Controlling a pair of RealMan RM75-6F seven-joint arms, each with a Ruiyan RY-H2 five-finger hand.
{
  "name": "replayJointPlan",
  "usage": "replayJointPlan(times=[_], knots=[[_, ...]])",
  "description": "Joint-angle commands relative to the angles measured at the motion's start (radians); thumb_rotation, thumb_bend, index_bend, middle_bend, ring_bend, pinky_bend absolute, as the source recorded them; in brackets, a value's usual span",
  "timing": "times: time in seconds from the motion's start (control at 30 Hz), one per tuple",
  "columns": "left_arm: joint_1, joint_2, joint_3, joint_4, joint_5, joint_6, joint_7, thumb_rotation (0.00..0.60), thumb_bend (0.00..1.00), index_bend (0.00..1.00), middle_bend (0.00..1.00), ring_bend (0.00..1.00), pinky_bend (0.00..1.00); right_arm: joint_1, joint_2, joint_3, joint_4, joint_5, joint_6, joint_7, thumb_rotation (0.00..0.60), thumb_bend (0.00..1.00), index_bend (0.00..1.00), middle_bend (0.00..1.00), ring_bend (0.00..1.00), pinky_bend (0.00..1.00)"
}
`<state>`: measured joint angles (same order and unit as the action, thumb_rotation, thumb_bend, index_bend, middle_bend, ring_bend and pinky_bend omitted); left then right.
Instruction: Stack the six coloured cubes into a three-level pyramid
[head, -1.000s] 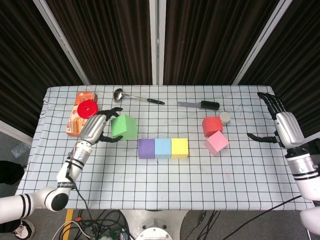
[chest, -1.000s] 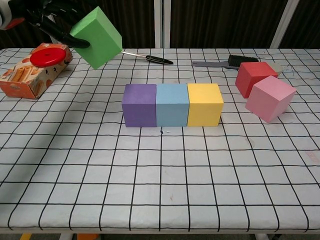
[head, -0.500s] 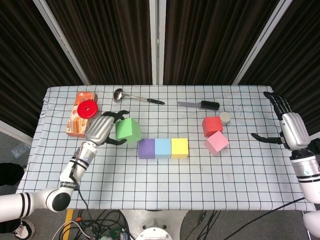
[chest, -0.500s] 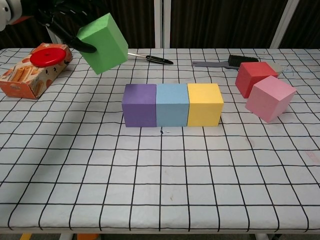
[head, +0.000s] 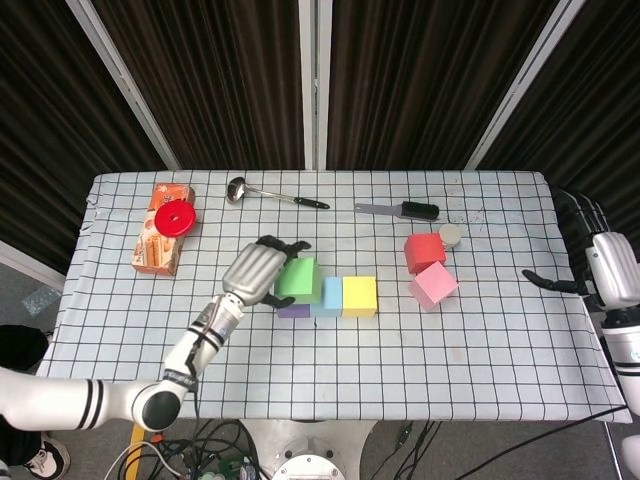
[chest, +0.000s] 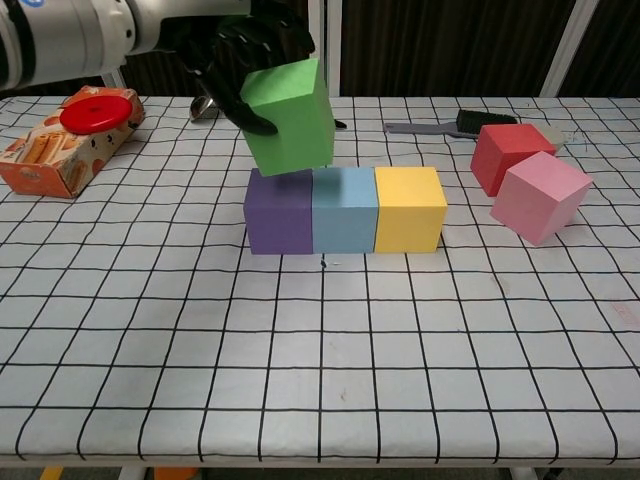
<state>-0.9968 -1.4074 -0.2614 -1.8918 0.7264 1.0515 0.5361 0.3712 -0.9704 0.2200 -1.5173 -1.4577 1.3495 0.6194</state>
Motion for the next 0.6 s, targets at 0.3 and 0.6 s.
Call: replayJointPlan(times=[0.3,0.6], knots=[[-0.095,-0.093,-0.003,0.059,-0.129,0.066,0.157,0.600,0.18,0.17,0.65,0.27,0.18,-0.009,-0.022,-0.010,0.054,-0.010,0.000,0.045,0.600,0.00,0.00,0.08,0.00,0.00],[-0.102,-0.113,0.031,0.077,-0.075,0.087,0.184,0.600,0.18,0.17,0.65,0.27,0.17,-0.007,-0.038,-0.011,0.093,-0.011,-0.008,0.074,0.600,0.00,0.00,0.08,0.00,0.00]])
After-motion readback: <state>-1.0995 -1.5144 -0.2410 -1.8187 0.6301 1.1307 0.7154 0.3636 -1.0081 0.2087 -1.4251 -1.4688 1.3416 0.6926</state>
